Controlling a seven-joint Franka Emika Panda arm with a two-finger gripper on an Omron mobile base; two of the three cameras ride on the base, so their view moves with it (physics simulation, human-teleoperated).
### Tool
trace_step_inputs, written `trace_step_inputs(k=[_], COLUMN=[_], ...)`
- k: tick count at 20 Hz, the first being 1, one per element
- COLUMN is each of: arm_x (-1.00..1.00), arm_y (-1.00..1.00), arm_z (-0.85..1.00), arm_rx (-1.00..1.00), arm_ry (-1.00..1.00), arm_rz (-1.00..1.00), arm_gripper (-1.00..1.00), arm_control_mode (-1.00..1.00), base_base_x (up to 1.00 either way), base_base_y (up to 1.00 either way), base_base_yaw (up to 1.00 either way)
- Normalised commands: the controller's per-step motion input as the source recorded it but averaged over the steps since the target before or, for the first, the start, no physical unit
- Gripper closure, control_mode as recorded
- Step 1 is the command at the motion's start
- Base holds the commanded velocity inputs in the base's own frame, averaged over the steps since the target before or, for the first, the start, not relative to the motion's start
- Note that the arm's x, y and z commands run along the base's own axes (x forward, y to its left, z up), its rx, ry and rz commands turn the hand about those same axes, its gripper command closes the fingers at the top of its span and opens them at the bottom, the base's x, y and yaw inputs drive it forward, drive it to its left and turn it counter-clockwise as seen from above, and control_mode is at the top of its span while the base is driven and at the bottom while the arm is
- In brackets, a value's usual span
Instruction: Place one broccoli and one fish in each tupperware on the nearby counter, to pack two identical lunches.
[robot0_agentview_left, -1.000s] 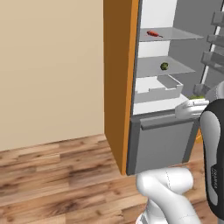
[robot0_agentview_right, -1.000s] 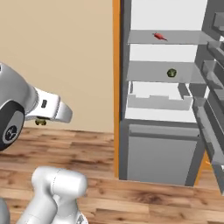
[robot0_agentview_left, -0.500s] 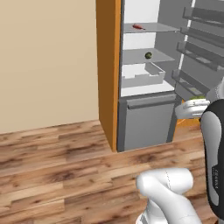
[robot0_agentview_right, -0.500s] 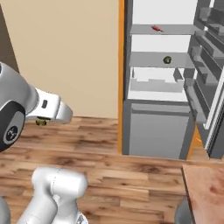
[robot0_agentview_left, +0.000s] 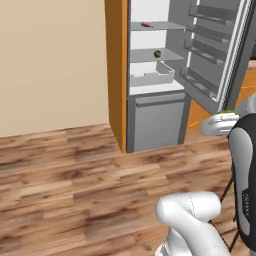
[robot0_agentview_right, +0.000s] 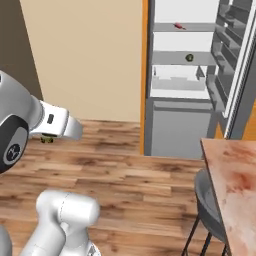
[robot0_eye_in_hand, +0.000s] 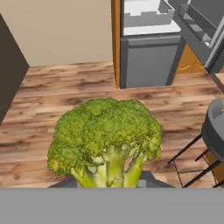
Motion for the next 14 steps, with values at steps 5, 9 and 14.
trace_step_inputs(k=[5, 9, 14], arm_x=[0.0, 0.0, 0.0], arm_y=[0.0, 0.0, 0.0], arm_z=[0.0, 0.0, 0.0], arm_rx=[0.0, 0.0, 0.0], arm_ry=[0.0, 0.0, 0.0], arm_rz=[0.0, 0.0, 0.0], arm_gripper=[1.0, 1.0, 1.0], arm_control_mode=[1.0, 1.0, 1.0], base_base_x=[-1.0, -1.0, -1.0], base_base_y=[0.0, 0.0, 0.0], base_base_yaw=[0.0, 0.0, 0.0])
